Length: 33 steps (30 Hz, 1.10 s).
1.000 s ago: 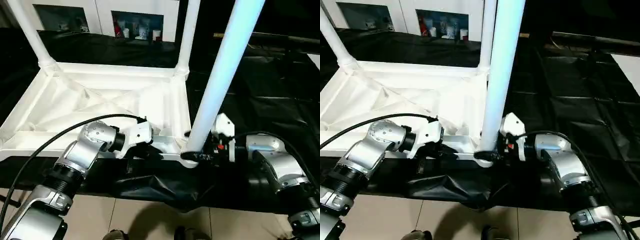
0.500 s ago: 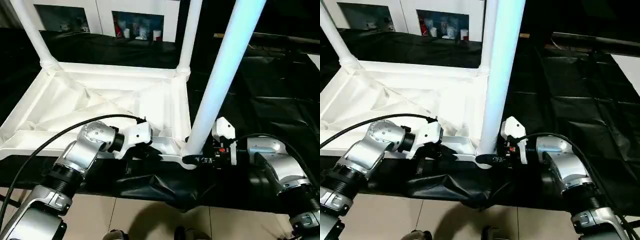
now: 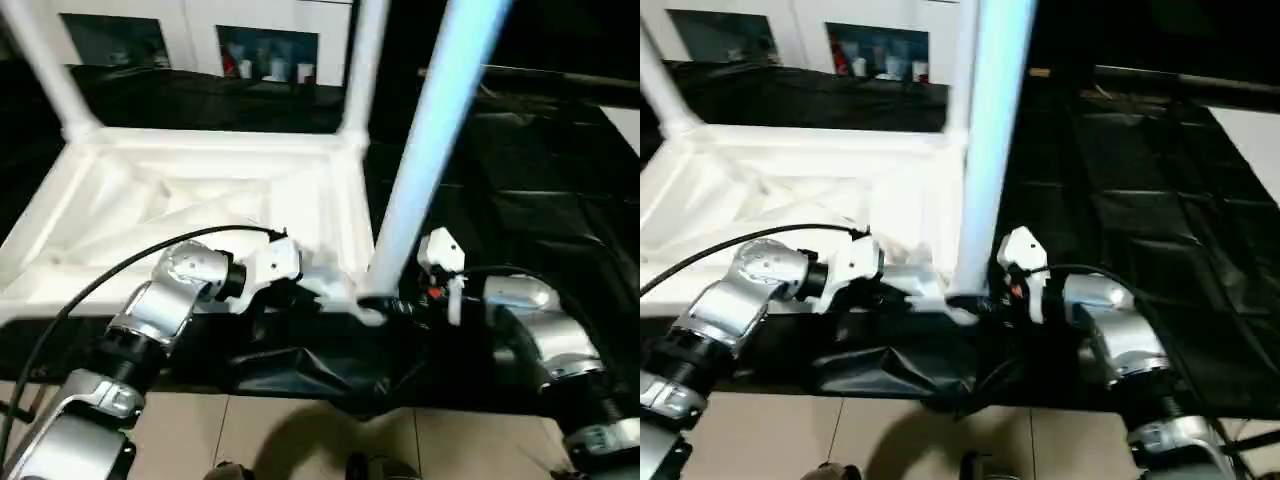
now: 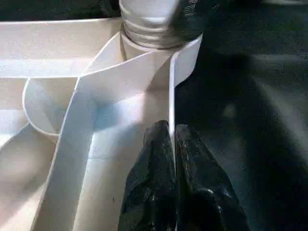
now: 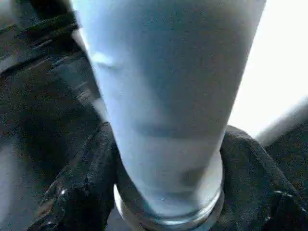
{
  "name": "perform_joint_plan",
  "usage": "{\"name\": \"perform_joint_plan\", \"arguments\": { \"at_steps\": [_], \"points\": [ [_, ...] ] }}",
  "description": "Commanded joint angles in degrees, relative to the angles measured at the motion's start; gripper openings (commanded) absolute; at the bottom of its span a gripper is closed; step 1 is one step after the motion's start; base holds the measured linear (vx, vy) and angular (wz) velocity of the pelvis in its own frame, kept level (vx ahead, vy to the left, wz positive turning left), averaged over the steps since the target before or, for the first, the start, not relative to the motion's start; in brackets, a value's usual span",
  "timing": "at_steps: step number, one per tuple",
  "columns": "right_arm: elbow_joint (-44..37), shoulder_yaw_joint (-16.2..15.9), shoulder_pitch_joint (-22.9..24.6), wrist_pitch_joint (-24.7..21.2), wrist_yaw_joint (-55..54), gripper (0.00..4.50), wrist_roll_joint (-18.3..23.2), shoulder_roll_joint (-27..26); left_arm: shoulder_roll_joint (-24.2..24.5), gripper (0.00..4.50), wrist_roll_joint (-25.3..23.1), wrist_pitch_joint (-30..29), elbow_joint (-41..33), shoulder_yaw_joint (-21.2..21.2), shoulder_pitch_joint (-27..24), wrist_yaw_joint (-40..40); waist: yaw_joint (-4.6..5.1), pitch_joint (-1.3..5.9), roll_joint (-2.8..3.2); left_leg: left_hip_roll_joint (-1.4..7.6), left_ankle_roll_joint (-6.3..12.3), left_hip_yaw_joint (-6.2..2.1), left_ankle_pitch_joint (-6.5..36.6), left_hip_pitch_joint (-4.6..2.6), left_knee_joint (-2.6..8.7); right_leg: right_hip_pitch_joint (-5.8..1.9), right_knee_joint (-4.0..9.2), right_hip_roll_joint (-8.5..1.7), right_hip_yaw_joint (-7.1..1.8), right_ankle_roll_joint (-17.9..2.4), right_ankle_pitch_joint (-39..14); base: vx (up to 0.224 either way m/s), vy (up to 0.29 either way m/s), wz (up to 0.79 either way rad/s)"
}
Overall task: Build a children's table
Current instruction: Rotate leg to tighten
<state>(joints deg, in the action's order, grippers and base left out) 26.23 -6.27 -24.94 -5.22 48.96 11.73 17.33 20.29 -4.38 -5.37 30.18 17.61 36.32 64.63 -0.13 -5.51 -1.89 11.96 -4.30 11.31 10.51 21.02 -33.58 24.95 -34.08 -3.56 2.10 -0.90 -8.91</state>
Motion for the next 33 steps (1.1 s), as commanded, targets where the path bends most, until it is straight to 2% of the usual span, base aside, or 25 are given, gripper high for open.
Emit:
{"name": "perform_joint_plan", "arguments": {
  "at_steps": [1,2,5,6,7,8,10,14,16,18,19,21,23,24,25,26,28,29,30,31,33],
  "points": [
    [3.22,2.25,-0.41,0.06,-13.18,2.64,-3.26,-2.88,-4.11,0.0,-0.5,-1.56,2.93,1.61,-0.3,-5.32,-0.07,3.57,-0.79,0.64,1.88,-0.49,11.53,-0.14,3.67,-3.25,4.55,-3.2,-2.0,-9.34,-22.34,0.0,0.0,0.0],
    [4.17,3.42,-0.27,-0.33,-20.06,2.64,-3.98,-5.65,-6.12,0.0,-1.19,-3.1,4.93,1.26,0.68,-9.24,0.07,3.46,-0.7,0.55,1.47,-0.55,12.37,-0.35,3.77,-2.92,4.96,-3.2,-1.95,-8.41,-24.61,0.0,0.0,0.0],
    [5.85,4.3,-0.36,-0.81,-30.6,2.64,-6.03,-9.99,-9.3,0.0,-2.52,-5.21,8.48,0.85,2.59,-15.65,0.11,3.39,-0.65,0.47,1.68,-0.47,12.85,-0.45,3.82,-2.7,5.11,-3.06,-2.02,-8.09,-24.51,0.0,0.0,0.0],
    [6.41,4.56,-0.6,-1.0,-32.96,2.64,-6.21,-11.34,-10.08,0.0,-2.89,-5.44,9.49,0.88,3.13,-17.02,0.26,3.25,-0.55,0.31,1.63,-0.38,13.84,-0.56,3.81,-2.36,5.45,-2.98,-1.98,-7.58,-25.97,0.0,0.0,0.0],
    [6.99,4.86,-0.89,-1.14,-35.09,2.64,-6.29,-12.7,-10.81,0.0,-3.26,-5.57,10.47,0.91,3.65,-18.24,0.17,3.31,-0.56,0.29,1.51,-0.46,14.36,-0.65,3.81,-2.39,5.5,-3.09,-1.95,-7.27,-26.85,0.0,0.0,0.0],
    [7.18,4.88,-1.15,-0.93,-35.94,2.64,-6.12,-13.98,-11.34,0.0,-3.82,-5.23,11.36,1.07,4.14,-19.16,0.19,3.28,-0.62,0.25,1.57,-0.63,14.64,-0.42,3.97,-2.62,5.52,-3.13,-1.83,-6.64,-27.79,0.0,0.0,0.0],
    [6.76,4.36,-1.26,-0.94,-34.93,2.64,-5.89,-14.67,-11.51,0.0,-4.07,-4.76,11.83,1.25,4.43,-19.05,0.1,3.23,-0.56,0.23,2.04,-0.6,15.77,-0.58,3.97,-2.36,5.88,-3.05,-1.8,-5.56,-28.68,0.0,0.0,0.0],
    [4.18,3.16,-0.96,1.36,-27.24,2.64,-3.91,-15.01,-10.56,0.0,-4.89,-2.48,11.54,1.76,4.55,-16.76,-0.02,3.37,-0.61,0.28,2.99,-0.67,15.68,-0.21,4.04,-2.62,5.76,-3.14,-1.84,-5.43,-27.31,0.0,0.0,0.0],
    [1.79,2.42,-0.19,1.93,-22.26,3.2,-2.35,-13.6,-9.3,0.0,-5.49,-1.35,10.92,2.29,4.28,-15.3,-0.19,3.45,-0.57,0.46,3.6,-0.58,14.34,-0.14,4.0,-2.73,5.41,-3.17,-1.95,-6.65,-24.2,0.0,0.0,0.0],
    [0.82,1.96,0.06,2.05,-20.05,3.34,-2.32,-11.89,-8.56,0.0,-5.31,-0.79,10.36,2.33,4.0,-14.35,-0.31,3.48,-0.8,0.45,4.22,-0.43,13.43,-0.03,3.87,-2.9,5.16,-3.12,-2.0,-7.68,-22.05,0.0,0.0,0.0],
    [0.56,1.83,0.1,2.09,-19.49,3.42,-2.34,-11.35,-8.33,0.0,-5.23,-0.49,10.25,2.36,3.94,-14.05,-0.33,3.44,-0.7,0.51,4.51,-0.39,13.1,-0.07,3.88,-2.82,5.16,-3.19,-2.01,-8.29,-21.56,0.0,0.0,0.0],
    [0.18,1.93,-0.06,2.03,-17.82,3.54,-1.98,-9.94,-7.88,0.0,-4.92,-0.59,9.92,2.25,3.79,-13.49,-0.3,3.58,-0.73,0.49,4.54,-0.43,11.75,0.18,3.87,-3.19,4.9,-3.21,-1.96,-8.88,-20.27,0.0,0.0,0.0],
    [-0.74,2.08,-0.67,0.87,-13.35,3.75,-0.77,-6.79,-6.58,0.0,-3.92,0.36,9.1,2.18,3.33,-10.68,-0.31,3.63,-0.74,0.52,4.87,-0.43,10.81,0.21,3.85,-3.35,4.71,-3.16,-1.94,-9.47,-18.71,0.0,0.0,0.0],
    [-2.01,0.95,-0.92,-1.46,-7.74,3.86,-0.16,-3.29,-5.65,0.0,-2.75,-0.04,7.97,1.69,2.72,-8.31,-0.25,3.5,-0.78,0.53,5.12,-0.39,10.55,0.29,3.84,-3.41,4.58,-3.11,-1.95,-10.07,-17.68,0.0,0.0,0.0],
    [-2.14,0.82,-0.91,-1.59,-7.2,3.86,-0.13,-2.96,-5.55,0.0,-2.65,-0.03,7.84,1.69,2.65,-8.05,-0.29,3.51,-0.85,0.54,5.36,-0.44,10.4,0.38,3.83,-3.65,4.49,-3.09,-1.89,-10.31,-17.26,0.0,0.0,0.0],
    [-3.67,-0.46,-0.76,-3.15,-0.59,3.86,0.38,0.8,-4.41,0.0,-1.42,0.07,6.3,1.59,1.88,-4.73,-0.4,3.42,-0.83,0.62,5.73,-0.38,10.51,0.19,3.79,-3.53,4.56,-3.01,-1.89,-10.47,-17.26,0.0,0.0,0.0],
    [-4.26,-0.76,-0.63,-3.54,2.1,3.86,0.62,2.18,-3.89,0.0,-0.85,0.52,5.61,1.65,1.52,-3.0,-0.39,3.45,-0.75,0.74,6.23,-0.27,10.68,0.15,3.69,-3.41,4.53,-3.18,-2.03,-10.84,-17.25,0.0,0.0,0.0],
    [-5.87,-1.87,-0.19,-4.03,9.53,3.86,1.14,6.13,-1.79,0.0,1.98,2.9,2.56,2.29,-0.07,4.38,-0.38,3.52,-0.81,0.73,6.46,-0.41,9.99,0.36,3.69,-3.65,4.37,-3.28,-2.02,-11.1,-16.42,0.0,0.0,0.0],
    [-5.87,-1.87,-0.19,-4.03,9.53,3.86,1.14,6.13,-1.79,0.0,1.98,2.9,2.56,2.29,-0.07,4.38,-0.39,3.57,-0.87,0.83,6.59,-0.46,9.66,0.4,3.7,-3.76,4.17,-3.3,-2.02,-11.33,-15.67,0.0,0.0,0.0],
    [-6.36,-2.67,0.07,-3.88,12.43,3.86,1.13,7.77,-0.93,0.0,3.08,3.0,1.04,2.53,-0.78,6.91,-0.39,3.49,-0.65,0.94,6.92,-0.31,9.37,0.14,3.68,-3.41,4.11,-3.24,-2.12,-11.91,-14.3,0.0,0.0,0.0],
    [-6.41,-2.94,0.13,-3.77,13.41,3.86,1.08,8.33,-0.69,0.0,3.37,2.92,0.58,2.55,-0.96,7.47,-0.41,3.55,-0.55,1.09,7.12,-0.21,9.17,-0.12,3.67,-3.36,3.89,-3.17,-2.15,-13.04,-12.48,0.0,0.0,0.0]
  ]
}}
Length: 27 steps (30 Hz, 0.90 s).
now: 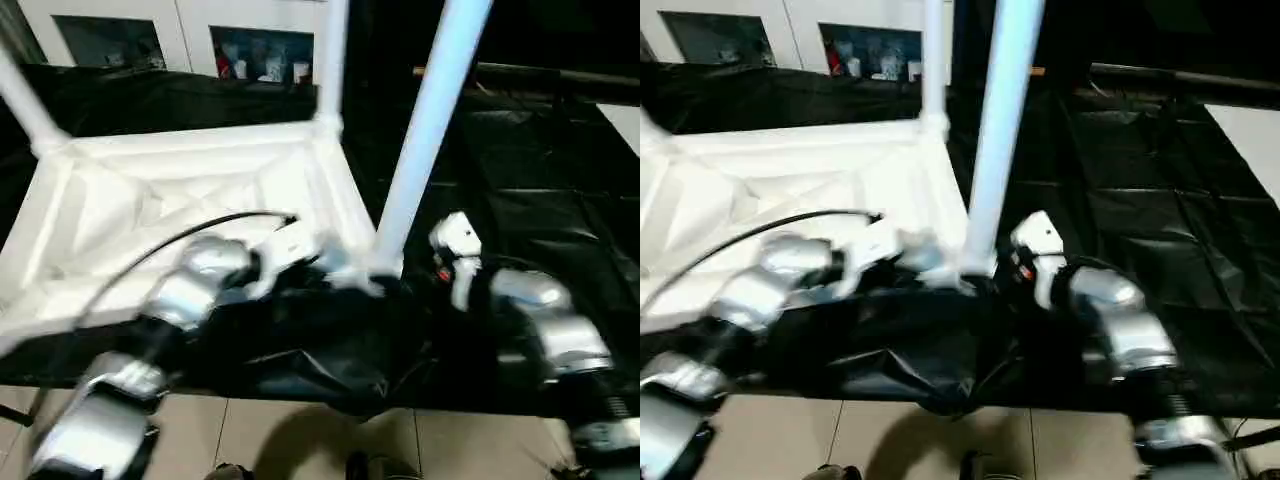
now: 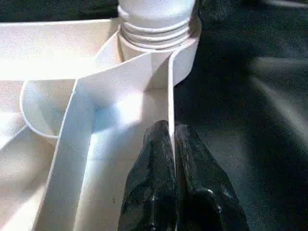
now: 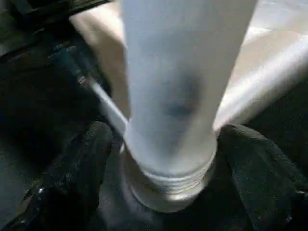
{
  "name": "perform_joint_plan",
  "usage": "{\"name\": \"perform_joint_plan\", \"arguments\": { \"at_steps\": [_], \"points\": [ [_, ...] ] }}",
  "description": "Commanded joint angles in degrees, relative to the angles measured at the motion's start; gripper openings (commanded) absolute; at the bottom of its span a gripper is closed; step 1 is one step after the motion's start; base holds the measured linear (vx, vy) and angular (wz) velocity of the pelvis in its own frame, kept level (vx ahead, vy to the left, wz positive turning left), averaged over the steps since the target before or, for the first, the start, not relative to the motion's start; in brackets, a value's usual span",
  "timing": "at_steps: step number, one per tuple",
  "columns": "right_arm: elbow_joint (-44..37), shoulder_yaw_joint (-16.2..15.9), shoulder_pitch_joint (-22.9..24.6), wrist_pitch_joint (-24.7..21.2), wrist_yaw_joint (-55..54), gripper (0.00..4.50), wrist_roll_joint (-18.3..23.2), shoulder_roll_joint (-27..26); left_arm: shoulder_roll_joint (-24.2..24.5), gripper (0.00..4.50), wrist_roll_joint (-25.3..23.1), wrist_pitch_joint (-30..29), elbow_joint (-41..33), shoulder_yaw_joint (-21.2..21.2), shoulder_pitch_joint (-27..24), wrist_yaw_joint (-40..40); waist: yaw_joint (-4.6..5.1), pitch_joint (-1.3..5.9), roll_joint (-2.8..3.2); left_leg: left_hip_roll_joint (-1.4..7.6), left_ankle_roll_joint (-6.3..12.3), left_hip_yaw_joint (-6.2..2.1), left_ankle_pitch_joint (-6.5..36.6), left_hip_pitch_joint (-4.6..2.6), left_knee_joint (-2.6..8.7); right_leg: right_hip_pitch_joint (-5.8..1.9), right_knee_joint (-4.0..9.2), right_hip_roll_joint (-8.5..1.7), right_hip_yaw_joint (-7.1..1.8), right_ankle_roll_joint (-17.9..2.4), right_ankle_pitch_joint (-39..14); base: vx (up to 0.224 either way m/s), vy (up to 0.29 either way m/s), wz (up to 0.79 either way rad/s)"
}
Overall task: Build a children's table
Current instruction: Rotate leg to tighten
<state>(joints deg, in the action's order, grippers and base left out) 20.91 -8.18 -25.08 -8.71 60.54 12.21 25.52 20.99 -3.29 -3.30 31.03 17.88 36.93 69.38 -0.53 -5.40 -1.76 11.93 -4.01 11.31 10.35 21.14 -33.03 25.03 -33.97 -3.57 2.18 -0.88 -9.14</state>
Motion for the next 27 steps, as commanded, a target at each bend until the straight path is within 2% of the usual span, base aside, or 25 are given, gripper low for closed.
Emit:
{"name": "perform_joint_plan", "arguments": {
  "at_steps": [1,3,8,10,11,13,17,21,27],
  "points": [
    [-1.31,-1.27,0.36,-0.38,2.85,3.86,0.75,0.62,-1.22,0.0,2.41,0.78,-0.62,2.26,-1.71,2.92,-0.1,3.36,-0.56,1.17,6.82,-0.13,9.37,-0.36,3.15,-3.27,3.81,-3.17,-2.25,-13.41,-11.9,0.0,0.0,0.0],
    [-1.69,-1.42,0.39,-0.69,4.31,3.86,1.74,1.05,-0.91,0.0,2.7,0.47,-1.38,2.03,-1.99,3.12,-0.4,3.32,-0.69,1.22,6.67,-0.08,9.59,-0.38,3.17,-3.35,3.68,-3.13,-2.23,-13.99,-11.25,0.0,0.0,0.0],
    [-1.99,-2.16,0.21,-1.67,6.21,3.86,2.14,1.64,-0.45,0.0,3.06,0.04,-2.37,1.88,-2.44,3.88,-0.72,3.19,-0.81,1.1,5.4,-0.14,10.66,-0.39,3.27,-3.41,4.04,-3.3,-2.26,-12.34,-15.31,0.0,0.0,0.0],
    [-1.69,-2.86,0.19,-1.64,7.46,3.86,1.37,2.04,-0.21,0.0,3.0,0.2,-2.45,1.79,-2.54,4.15,-0.93,3.25,-0.8,1.09,5.43,-0.14,9.78,-0.36,3.24,-3.47,3.93,-3.29,-2.28,-12.09,-14.7,0.0,0.0,0.0],
    [-1.42,-2.98,0.17,-1.34,7.56,3.68,1.04,2.08,-0.16,0.0,2.96,0.22,-2.39,1.76,-2.54,4.19,-0.95,3.28,-0.81,1.08,5.52,-0.12,9.46,-0.32,3.21,-3.5,3.89,-3.28,-2.28,-12.13,-14.27,0.0,0.0,0.0],
    [-1.25,-2.98,0.18,-1.25,7.86,3.68,0.84,2.16,-0.12,0.0,2.82,0.27,-2.49,1.65,-2.62,4.45,-0.97,3.26,-0.82,1.06,5.6,-0.1,9.19,-0.31,3.21,-3.46,3.85,-3.23,-2.25,-12.21,-13.81,0.0,0.0,0.0],
    [0.25,-3.35,-0.07,0.99,6.93,3.3,-0.99,2.59,-0.07,0.0,2.53,0.28,-2.7,1.55,-2.71,4.42,-0.96,3.21,-0.87,1.05,5.35,-0.11,9.6,-0.32,3.22,-3.41,3.92,-3.25,-2.25,-12.06,-14.56,0.0,0.0,0.0],
    [0.37,-2.99,-0.28,0.83,6.48,2.94,-0.74,2.36,-0.08,0.0,2.57,0.16,-2.89,1.51,-2.8,4.32,-0.97,3.24,-0.84,1.03,5.29,-0.13,9.64,-0.32,3.24,-3.44,3.94,-3.18,-2.23,-11.9,-14.69,0.0,0.0,0.0],
    [0.39,-2.7,-0.36,0.63,6.62,2.64,-0.32,1.99,0.04,0.0,2.59,-0.01,-2.84,1.34,-2.76,4.46,-0.96,3.23,-0.85,1.04,5.46,-0.15,9.46,-0.29,3.23,-3.45,3.93,-3.19,-2.21,-11.86,-14.62,0.0,0.0,0.0]
  ]
}}
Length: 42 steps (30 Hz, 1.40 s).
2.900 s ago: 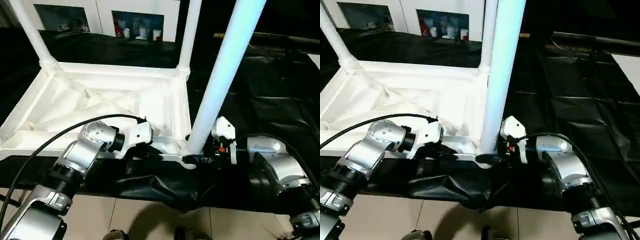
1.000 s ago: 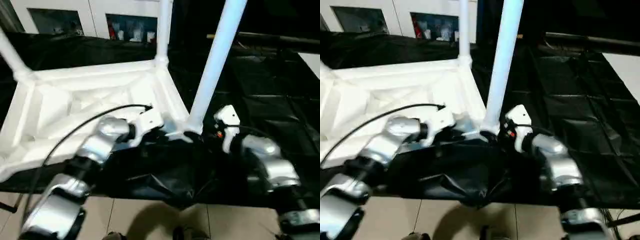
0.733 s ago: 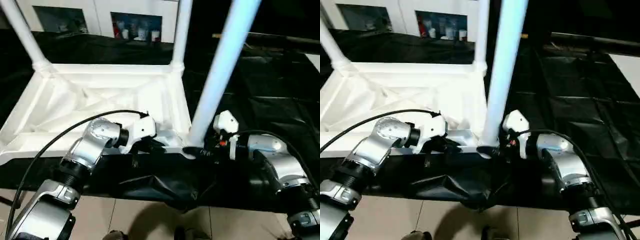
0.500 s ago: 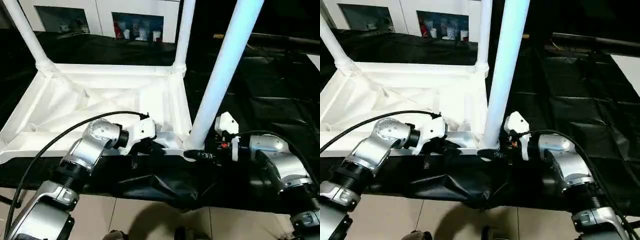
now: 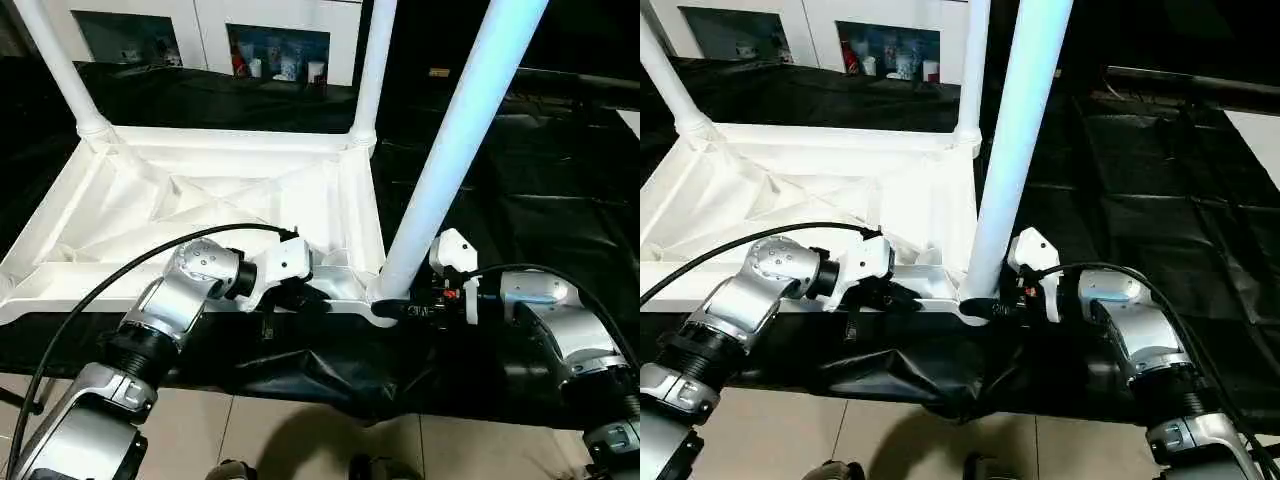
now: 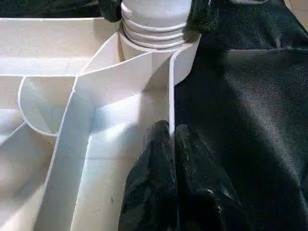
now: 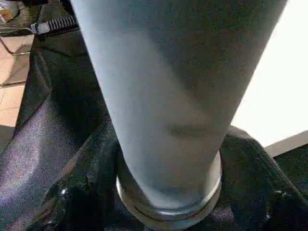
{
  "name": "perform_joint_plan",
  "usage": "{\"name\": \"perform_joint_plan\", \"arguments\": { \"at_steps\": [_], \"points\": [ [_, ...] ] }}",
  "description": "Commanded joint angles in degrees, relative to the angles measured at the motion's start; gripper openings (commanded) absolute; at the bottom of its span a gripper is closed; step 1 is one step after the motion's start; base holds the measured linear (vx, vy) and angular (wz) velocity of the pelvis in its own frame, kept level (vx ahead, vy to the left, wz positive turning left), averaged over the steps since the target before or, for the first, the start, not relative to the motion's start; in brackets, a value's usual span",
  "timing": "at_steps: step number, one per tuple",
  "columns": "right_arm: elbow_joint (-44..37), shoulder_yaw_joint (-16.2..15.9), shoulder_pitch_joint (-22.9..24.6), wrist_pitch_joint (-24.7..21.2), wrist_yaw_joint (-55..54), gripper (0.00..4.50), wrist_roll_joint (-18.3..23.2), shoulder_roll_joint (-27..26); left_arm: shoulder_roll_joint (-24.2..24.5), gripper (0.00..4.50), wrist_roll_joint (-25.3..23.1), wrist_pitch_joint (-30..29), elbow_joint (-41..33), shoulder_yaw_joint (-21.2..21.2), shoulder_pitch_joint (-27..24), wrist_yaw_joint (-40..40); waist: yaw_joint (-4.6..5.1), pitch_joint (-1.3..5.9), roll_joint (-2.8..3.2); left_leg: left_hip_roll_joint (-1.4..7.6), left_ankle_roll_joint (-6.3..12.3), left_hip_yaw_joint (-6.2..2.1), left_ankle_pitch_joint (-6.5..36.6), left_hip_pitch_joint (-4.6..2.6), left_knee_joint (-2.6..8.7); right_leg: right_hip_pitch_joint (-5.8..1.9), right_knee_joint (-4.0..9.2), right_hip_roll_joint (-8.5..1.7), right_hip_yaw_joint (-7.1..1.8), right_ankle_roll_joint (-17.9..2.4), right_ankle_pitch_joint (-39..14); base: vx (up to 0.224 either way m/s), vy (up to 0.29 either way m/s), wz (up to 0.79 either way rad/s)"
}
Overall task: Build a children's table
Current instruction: Rotate leg to tighten
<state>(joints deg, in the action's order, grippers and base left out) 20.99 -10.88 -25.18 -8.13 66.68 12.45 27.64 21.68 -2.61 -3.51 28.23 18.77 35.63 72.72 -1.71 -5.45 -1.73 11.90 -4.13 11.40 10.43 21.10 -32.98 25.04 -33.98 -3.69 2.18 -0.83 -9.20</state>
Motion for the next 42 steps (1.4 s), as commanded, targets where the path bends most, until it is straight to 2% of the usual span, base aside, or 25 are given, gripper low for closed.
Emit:
{"name": "perform_joint_plan", "arguments": {
  "at_steps": [1,7,9,10,11,12,13,14,15,16,20,22,23,28,30,33,34,37,41,42],
  "points": [
    [0.3,0.02,-0.15,0.0,0.64,2.63,-0.42,-0.17,-0.58,0.0,1.92,0.12,-0.06,0.44,-1.49,1.2,0.23,3.27,-0.9,1.07,5.57,-0.22,9.5,-0.28,3.17,-3.43,3.95,-3.06,-2.2,-11.9,-14.66,0.0,0.0,0.0],
    [0.74,0.76,0.86,-0.93,-2.19,2.62,0.16,-1.7,-0.62,0.0,1.65,-0.55,0.13,0.65,-1.8,1.07,0.2,3.3,-0.84,1.04,5.55,-0.21,9.21,-0.24,3.15,-3.48,3.92,-3.1,-2.24,-12.0,-14.21,0.0,0.0,0.0],
    [4.21,2.44,0.96,0.83,-12.57,2.61,-2.34,-5.76,-2.56,0.0,0.19,-1.95,1.8,0.53,-1.35,-3.33,0.51,3.14,-0.92,0.96,4.63,-0.33,10.11,-0.07,3.31,-3.4,4.14,-3.13,-2.13,-11.32,-16.8,0.0,0.0,0.0],
    [4.53,2.59,0.96,1.03,-13.63,2.61,-2.62,-6.15,-2.78,0.0,0.01,-2.12,2.02,0.51,-1.26,-3.88,0.68,3.13,-0.9,0.95,4.25,-0.31,10.43,-0.07,3.32,-3.21,4.24,-3.17,-2.13,-10.9,-17.8,0.0,0.0,0.0],
    [6.09,3.71,0.97,1.47,-19.97,2.61,-3.57,-8.91,-4.49,0.0,-1.4,-3.18,3.94,0.23,-0.43,-8.34,1.24,2.9,-0.95,0.79,2.77,-0.55,11.92,-0.01,3.56,-3.18,4.72,-3.15,-2.02,-9.53,-22.38,0.0,0.0,0.0],
    [6.44,4.03,0.98,1.46,-21.92,2.61,-3.83,-9.78,-5.06,0.0,-1.86,-3.49,4.6,0.12,-0.13,-9.85,1.41,2.95,-1.01,0.81,2.46,-0.6,12.32,-0.02,3.58,-3.18,4.79,-3.15,-2.01,-9.11,-23.23,0.0,0.0,0.0],
    [7.1,4.86,0.99,1.29,-27.19,2.61,-4.54,-12.08,-6.53,0.0,-2.94,-4.45,6.31,-0.2,0.69,-13.8,1.57,2.91,-0.96,0.87,2.15,-0.63,12.74,-0.13,3.59,-3.0,4.88,-3.19,-2.06,-8.82,-23.99,0.0,0.0,0.0],
    [7.56,5.57,0.89,0.84,-31.14,2.61,-4.9,-13.81,-7.59,0.0,-3.61,-5.25,7.54,-0.48,1.31,-16.6,1.74,2.79,-0.96,0.7,1.73,-0.69,14.27,-0.45,3.63,-2.76,5.4,-3.22,-2.04,-7.59,-27.52,0.0,0.0,0.0],
    [7.97,6.24,0.75,0.45,-34.48,2.61,-5.16,-15.25,-8.44,0.0,-4.06,-5.93,8.53,-0.73,1.82,-18.8,1.77,2.96,-0.99,0.67,1.65,-0.71,13.9,-0.36,3.58,-2.91,5.31,-3.26,-2.09,-7.44,-27.29,0.0,0.0,0.0],
    [8.76,7.29,0.35,-0.02,-39.41,2.61,-5.42,-17.39,-9.65,0.0,-4.61,-7.12,9.86,-1.04,2.58,-21.81,1.79,2.78,-0.92,0.71,1.9,-0.64,14.27,-0.5,3.68,-2.53,5.57,-3.16,-2.12,-7.31,-27.38,0.0,0.0,0.0],
    [11.11,8.66,-1.04,0.72,-52.51,2.61,-8.03,-23.16,-13.03,0.0,-6.07,-9.07,13.41,-1.34,4.52,-28.51,1.94,2.73,-0.95,0.58,1.65,-0.75,15.86,-0.63,3.83,-2.3,6.0,-3.09,-1.93,-6.04,-29.89,0.0,0.0,0.0],
    [12.08,8.6,-1.9,1.95,-54.43,2.61,-8.54,-25.03,-13.81,0.0,-6.84,-8.8,14.54,-0.94,5.07,-29.19,2.17,2.91,-0.79,0.55,1.39,-0.94,16.73,-0.65,4.01,-2.28,6.18,-3.22,-1.8,-5.13,-30.75,0.0,0.0,0.0],
    [12.29,8.6,-2.13,2.38,-54.39,2.61,-8.54,-25.37,-13.89,0.0,-7.06,-8.55,14.8,-0.85,5.18,-29.13,2.14,2.98,-0.76,0.64,1.74,-0.96,16.08,-0.5,4.12,-2.58,6.07,-3.21,-1.77,-5.28,-28.72,0.0,0.0,0.0],
    [10.06,6.46,-2.27,5.12,-47.64,2.61,-7.94,-24.89,-12.93,0.0,-7.25,-6.81,13.65,-0.23,4.81,-26.35,2.06,3.08,-0.75,0.71,2.82,-0.75,15.69,-0.4,4.08,-2.68,5.78,-3.2,-1.93,-6.85,-24.46,0.0,0.0,0.0],
    [8.0,6.59,-2.01,6.86,-44.84,3.17,-6.91,-24.01,-11.4,0.0,-7.09,-4.6,12.55,0.49,4.01,-23.77,1.89,3.25,-0.93,0.69,3.61,-0.63,14.44,-0.19,3.92,-2.95,5.51,-3.3,-2.03,-7.8,-22.22,0.0,0.0,0.0],
    [7.22,7.85,-2.75,6.87,-42.43,3.51,-5.11,-22.39,-9.91,0.0,-5.49,-3.61,10.41,0.31,2.75,-20.17,1.94,3.38,-1.0,0.76,4.55,-0.55,12.49,0.17,3.8,-3.29,5.07,-3.39,-2.05,-8.94,-20.36,0.0,0.0,0.0],
    [7.09,8.22,-3.46,6.54,-39.83,3.51,-4.2,-20.41,-8.8,0.0,-4.89,-3.39,9.28,0.27,2.08,-18.27,1.88,3.45,-1.03,0.78,4.66,-0.47,12.02,0.01,3.75,-3.21,5.16,-3.33,-1.99,-8.97,-20.54,0.0,0.0,0.0],
    [6.58,7.62,-3.67,5.69,-35.6,3.81,-3.8,-17.61,-7.82,0.0,-3.64,-3.66,7.81,-0.09,1.21,-15.69,1.7,3.76,-0.93,0.86,5.24,-0.35,9.21,0.08,3.56,-3.55,4.51,-3.26,-2.09,-10.48,-15.86,0.0,0.0,0.0],
    [2.65,3.55,-1.35,4.88,-18.18,3.81,-2.96,-8.17,-4.59,0.0,-0.45,-0.15,4.58,-0.01,-0.92,-6.85,1.13,3.84,-0.8,0.89,7.0,-0.06,7.28,-0.1,3.22,-3.83,3.89,-2.98,-2.17,-12.91,-9.67,0.0,0.0,0.0],
    [1.96,3.21,-0.84,4.99,-15.69,3.81,-2.71,-7.06,-4.07,0.0,0.07,0.26,4.08,0.12,-1.21,-5.5,0.89,4.01,-0.69,1.11,7.81,-0.01,6.22,-0.25,3.15,-3.92,3.43,-3.03,-2.32,-13.93,-6.26,0.0,0.0,0.0]
  ]
}}
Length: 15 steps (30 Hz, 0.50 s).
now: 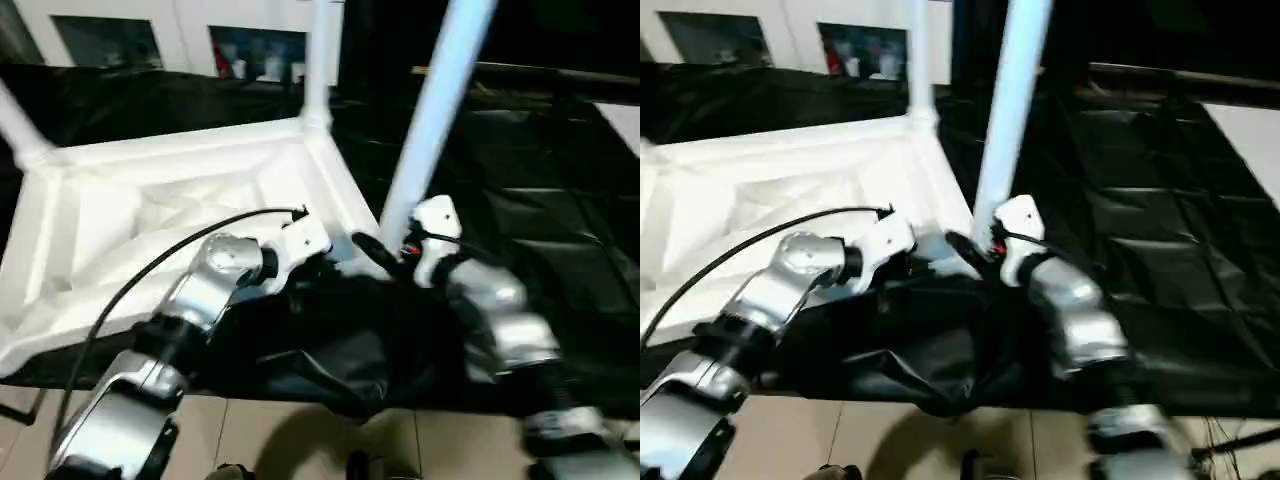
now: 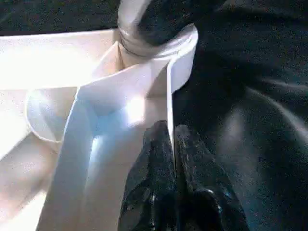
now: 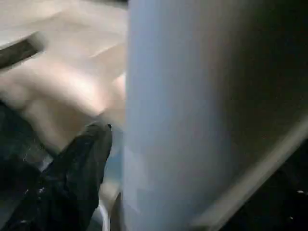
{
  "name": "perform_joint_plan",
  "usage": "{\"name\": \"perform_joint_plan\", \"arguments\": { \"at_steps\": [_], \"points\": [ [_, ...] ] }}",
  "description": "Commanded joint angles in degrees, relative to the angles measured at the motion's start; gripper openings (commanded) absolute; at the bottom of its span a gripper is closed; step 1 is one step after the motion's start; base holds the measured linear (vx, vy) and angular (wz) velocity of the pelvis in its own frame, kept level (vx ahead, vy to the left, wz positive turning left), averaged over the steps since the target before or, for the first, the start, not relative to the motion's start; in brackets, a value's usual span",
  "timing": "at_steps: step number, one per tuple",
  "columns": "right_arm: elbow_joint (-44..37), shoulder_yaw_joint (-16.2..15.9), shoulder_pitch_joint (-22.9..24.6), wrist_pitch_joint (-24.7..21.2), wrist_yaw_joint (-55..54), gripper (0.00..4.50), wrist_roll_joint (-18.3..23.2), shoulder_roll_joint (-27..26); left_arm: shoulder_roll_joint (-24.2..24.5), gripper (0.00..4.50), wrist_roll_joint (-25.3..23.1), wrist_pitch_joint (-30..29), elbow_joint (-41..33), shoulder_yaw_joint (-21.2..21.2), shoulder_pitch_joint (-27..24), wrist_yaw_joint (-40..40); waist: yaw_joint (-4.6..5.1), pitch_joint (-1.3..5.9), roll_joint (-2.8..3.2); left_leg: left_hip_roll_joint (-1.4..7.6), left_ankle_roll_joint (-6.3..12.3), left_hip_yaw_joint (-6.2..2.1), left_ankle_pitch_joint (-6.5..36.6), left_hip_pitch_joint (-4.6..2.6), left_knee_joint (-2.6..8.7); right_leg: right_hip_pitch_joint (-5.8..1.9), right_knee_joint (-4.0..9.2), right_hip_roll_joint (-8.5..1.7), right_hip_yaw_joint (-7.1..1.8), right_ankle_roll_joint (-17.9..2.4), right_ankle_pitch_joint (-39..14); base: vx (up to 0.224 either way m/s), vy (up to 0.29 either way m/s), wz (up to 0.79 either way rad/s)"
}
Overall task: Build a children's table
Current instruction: Rotate leg to tighten
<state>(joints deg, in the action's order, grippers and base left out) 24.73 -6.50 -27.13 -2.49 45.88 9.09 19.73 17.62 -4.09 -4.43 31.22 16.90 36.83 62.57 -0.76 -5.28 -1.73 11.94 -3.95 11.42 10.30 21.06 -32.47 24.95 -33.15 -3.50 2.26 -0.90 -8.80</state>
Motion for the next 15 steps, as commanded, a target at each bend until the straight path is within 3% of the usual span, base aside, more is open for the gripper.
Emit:
{"name": "perform_joint_plan", "arguments": {
  "at_steps": [1,3,5,11,15],
  "points": [
    [-1.79,-1.17,1.1,-0.64,5.11,3.81,0.65,0.85,-0.02,0.0,1.55,1.19,1.09,1.98,-2.4,4.65,0.04,3.84,-0.72,1.04,7.97,-0.07,5.79,0.01,2.63,-3.93,2.37,-3.15,-2.32,-14.37,-5.08,0.0,0.0,0.0],
    [-3.93,-2.0,2.45,-1.52,11.21,3.81,1.99,3.68,1.48,0.0,3.0,0.92,-0.77,2.15,-3.2,8.04,0.08,3.98,-0.69,0.97,8.99,-0.06,5.06,-0.07,2.46,-4.03,2.07,-3.12,-2.26,-15.24,-2.63,0.0,0.0,0.0],
    [-5.56,-2.69,3.33,-2.83,15.96,3.81,3.36,5.96,2.72,0.0,4.03,0.37,-2.27,2.24,-3.7,10.57,0.09,3.79,-0.69,1.09,9.14,-0.02,6.01,-0.26,2.56,-3.9,2.36,-3.14,-2.2,-15.58,-4.14,0.0,0.0,0.0],
    [-5.06,-3.73,2.95,-2.94,19.26,3.81,3.89,8.06,4.05,0.0,4.6,0.03,-3.48,2.02,-4.16,12.57,-0.17,3.39,-0.76,1.18,6.64,-0.07,9.15,-0.35,2.72,-3.63,3.04,-3.28,-2.23,-13.74,-12.13,0.0,0.0,0.0],
    [-2.94,-3.11,1.67,-2.45,18.01,3.81,3.07,6.53,4.01,0.0,4.65,0.3,-3.09,1.78,-4.0,12.59,-0.14,3.57,-0.68,1.09,6.06,-0.15,8.2,-0.4,2.69,-3.62,2.89,-3.24,-2.23,-13.38,-11.48,0.0,0.0,0.0]
  ]
}}
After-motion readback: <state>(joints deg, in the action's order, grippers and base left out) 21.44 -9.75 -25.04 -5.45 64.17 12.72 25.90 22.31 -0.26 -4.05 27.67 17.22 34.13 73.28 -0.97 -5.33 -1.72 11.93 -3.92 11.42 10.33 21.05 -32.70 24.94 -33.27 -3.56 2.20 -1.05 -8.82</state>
